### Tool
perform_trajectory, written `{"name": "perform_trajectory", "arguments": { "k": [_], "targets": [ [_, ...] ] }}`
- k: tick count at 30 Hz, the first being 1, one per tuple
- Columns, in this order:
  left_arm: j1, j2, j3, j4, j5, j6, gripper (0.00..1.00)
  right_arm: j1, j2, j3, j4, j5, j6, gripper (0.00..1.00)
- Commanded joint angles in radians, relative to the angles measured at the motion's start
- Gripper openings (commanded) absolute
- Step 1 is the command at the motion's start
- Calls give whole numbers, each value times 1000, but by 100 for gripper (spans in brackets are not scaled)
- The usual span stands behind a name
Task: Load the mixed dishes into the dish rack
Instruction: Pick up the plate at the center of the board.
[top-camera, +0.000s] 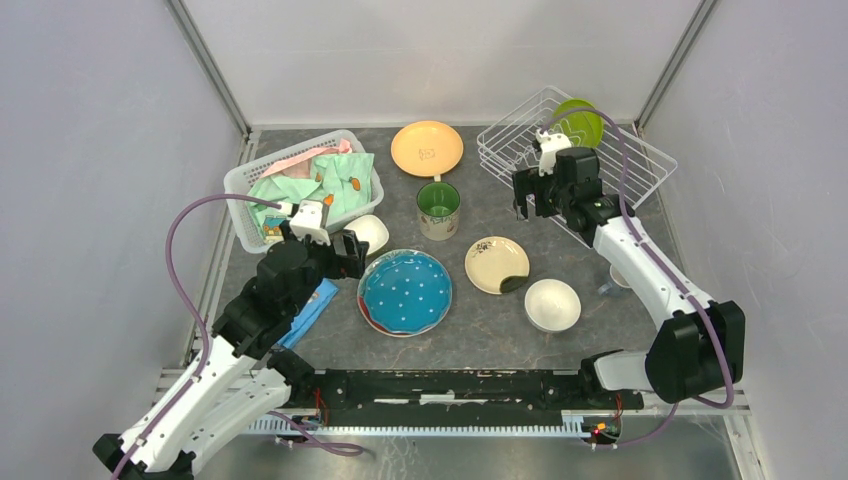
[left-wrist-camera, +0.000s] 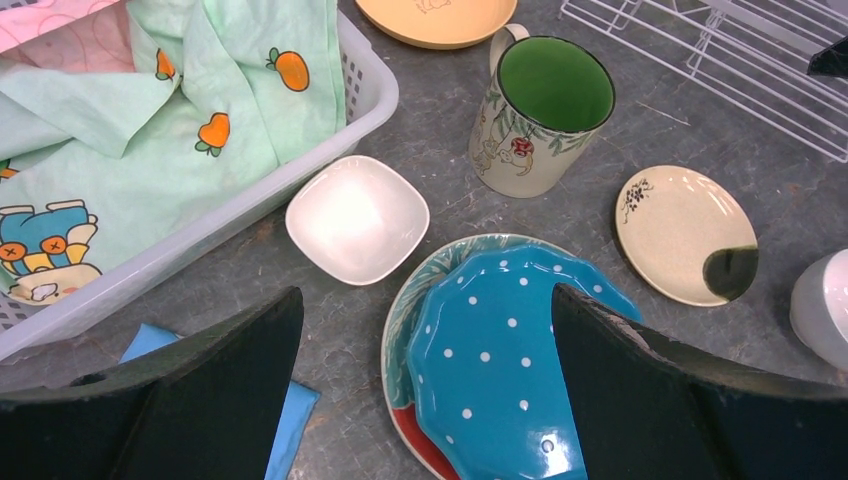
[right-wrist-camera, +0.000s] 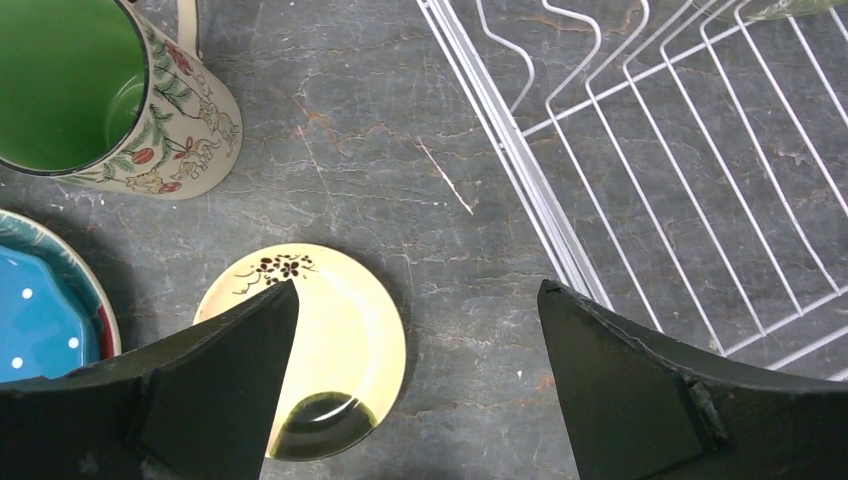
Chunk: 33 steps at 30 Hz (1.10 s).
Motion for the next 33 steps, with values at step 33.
{"name": "perform_trajectory", "arguments": {
  "k": [33],
  "targets": [
    [-4,-38,2,43,61,-4,100,6,147,-83,95,14,17,61]
  ]
}}
